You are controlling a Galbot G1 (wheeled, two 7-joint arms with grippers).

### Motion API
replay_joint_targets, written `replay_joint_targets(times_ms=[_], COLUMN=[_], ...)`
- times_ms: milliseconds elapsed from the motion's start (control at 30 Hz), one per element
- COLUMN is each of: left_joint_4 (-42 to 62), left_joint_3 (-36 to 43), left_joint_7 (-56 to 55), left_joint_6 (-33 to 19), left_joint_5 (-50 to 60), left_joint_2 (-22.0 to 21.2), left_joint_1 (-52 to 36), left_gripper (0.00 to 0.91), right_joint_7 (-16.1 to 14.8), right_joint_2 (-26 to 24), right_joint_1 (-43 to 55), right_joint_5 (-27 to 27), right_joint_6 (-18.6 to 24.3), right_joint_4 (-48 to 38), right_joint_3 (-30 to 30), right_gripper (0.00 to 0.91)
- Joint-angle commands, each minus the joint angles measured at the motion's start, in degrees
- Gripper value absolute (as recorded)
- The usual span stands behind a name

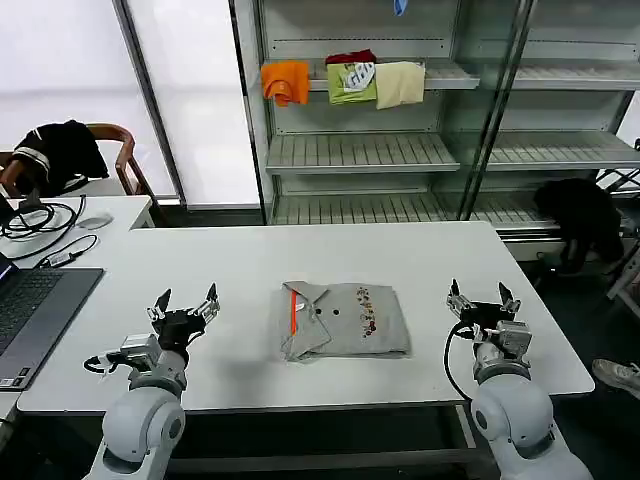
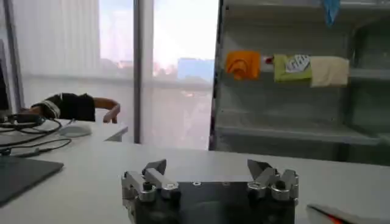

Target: Fold and organize the clothes.

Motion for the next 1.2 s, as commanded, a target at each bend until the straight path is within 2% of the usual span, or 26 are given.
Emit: replay_joint_targets(times_ms=[33,1200], left_joint_4=[0.37,0.26], left_joint_3=[-0.44,-0.62], left_joint_7=[0.39,2.92], left_joint_6=[-0.90,-0.58], left_joint_5=[-0.32,3.07], left_joint_2=[-0.07,-0.49], left_joint_1=[-0.08,0.44], left_gripper=[0.907,0.907], right_joint_7=[-0.41,-1.53], right_joint_2=[-0.33,0.09], right_joint_1=[-0.98,-6.73], right_joint_5=[-0.60,-3.17], right_joint_6=[0.66,2.38], right_joint_4=[-0.34,1.05], right_joint_3=[2.08,3.33], right_gripper=[0.907,0.907])
